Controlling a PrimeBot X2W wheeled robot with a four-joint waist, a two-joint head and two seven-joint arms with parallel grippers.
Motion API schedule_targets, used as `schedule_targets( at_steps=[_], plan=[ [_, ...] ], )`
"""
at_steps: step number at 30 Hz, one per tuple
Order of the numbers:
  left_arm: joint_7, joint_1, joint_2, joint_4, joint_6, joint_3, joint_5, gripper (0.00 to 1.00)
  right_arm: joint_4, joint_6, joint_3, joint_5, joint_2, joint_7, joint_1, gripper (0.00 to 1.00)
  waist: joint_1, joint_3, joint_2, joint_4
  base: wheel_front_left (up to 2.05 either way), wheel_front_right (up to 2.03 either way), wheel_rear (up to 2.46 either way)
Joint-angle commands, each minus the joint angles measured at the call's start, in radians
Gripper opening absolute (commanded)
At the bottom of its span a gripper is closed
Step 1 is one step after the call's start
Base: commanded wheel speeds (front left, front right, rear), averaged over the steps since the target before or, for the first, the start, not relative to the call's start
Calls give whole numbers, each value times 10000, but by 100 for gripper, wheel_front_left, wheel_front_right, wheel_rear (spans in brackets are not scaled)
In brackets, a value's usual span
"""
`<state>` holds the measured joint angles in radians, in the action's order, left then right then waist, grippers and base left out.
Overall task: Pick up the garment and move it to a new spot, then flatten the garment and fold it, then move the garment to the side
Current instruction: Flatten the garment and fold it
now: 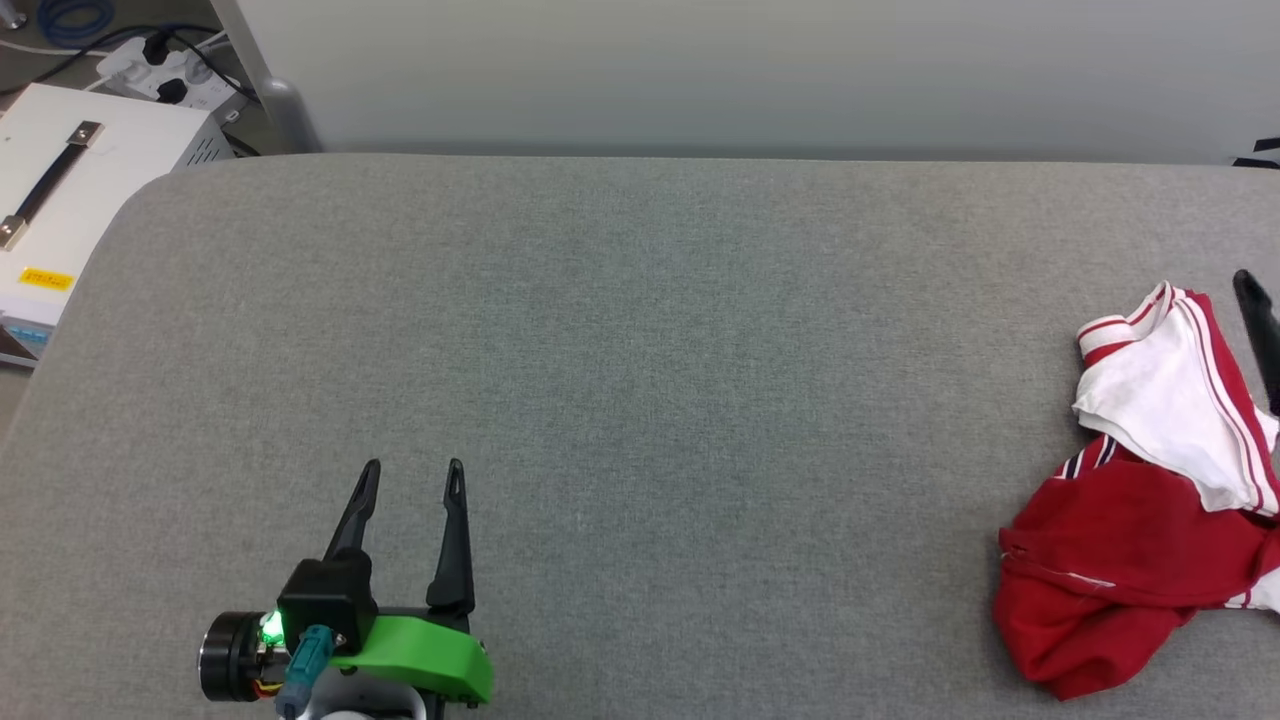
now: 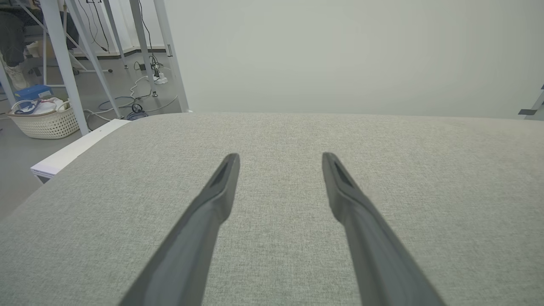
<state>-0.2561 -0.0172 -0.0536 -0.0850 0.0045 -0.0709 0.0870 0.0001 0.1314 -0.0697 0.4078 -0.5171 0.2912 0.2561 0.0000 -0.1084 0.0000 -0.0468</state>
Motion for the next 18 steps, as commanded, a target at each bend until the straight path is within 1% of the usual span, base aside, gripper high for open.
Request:
schedule_targets(
  at_steps=[1, 3, 6, 8, 10, 14, 18],
  plan=[
    [-57, 144, 34, 44, -25, -29, -53, 100, -157, -7, 313, 156, -222, 544, 237, 100, 0, -171, 0, -81, 0, 0, 0],
    [-57, 229, 34, 61, -23, -63, -26, 100, -251, -7, 814, 358, -585, 1415, 432, 100, 0, -334, 0, -150, 0, 0, 0],
    [-57, 369, 34, 87, -9, -117, 35, 100, -36, -7, 1564, 788, -1097, 2730, 758, 100, 0, -631, 0, -271, 0, 0, 0],
    [-57, 467, 34, 105, 11, -149, 72, 100, 252, -7, 1969, 1049, -1295, 3459, 997, 100, 0, -855, 0, -343, 0, 0, 0],
    [-57, 590, 34, 125, 21, -197, 108, 100, 558, -7, 2307, 1195, -1418, 3959, 1284, 100, 0, -1105, 0, -432, 0, 0, 0],
    [-57, 895, 34, 157, 40, -306, 178, 100, 1485, -7, 2850, 1239, -1503, 4479, 1807, 100, 0, -1616, 0, -645, 0, 0, 0],
    [-57, 1187, 34, 185, 63, -396, 243, 100, 2680, -7, 3234, 1111, -1452, 4477, 2234, 100, 0, -2049, 0, -879, 0, 0, 0]
  ],
)
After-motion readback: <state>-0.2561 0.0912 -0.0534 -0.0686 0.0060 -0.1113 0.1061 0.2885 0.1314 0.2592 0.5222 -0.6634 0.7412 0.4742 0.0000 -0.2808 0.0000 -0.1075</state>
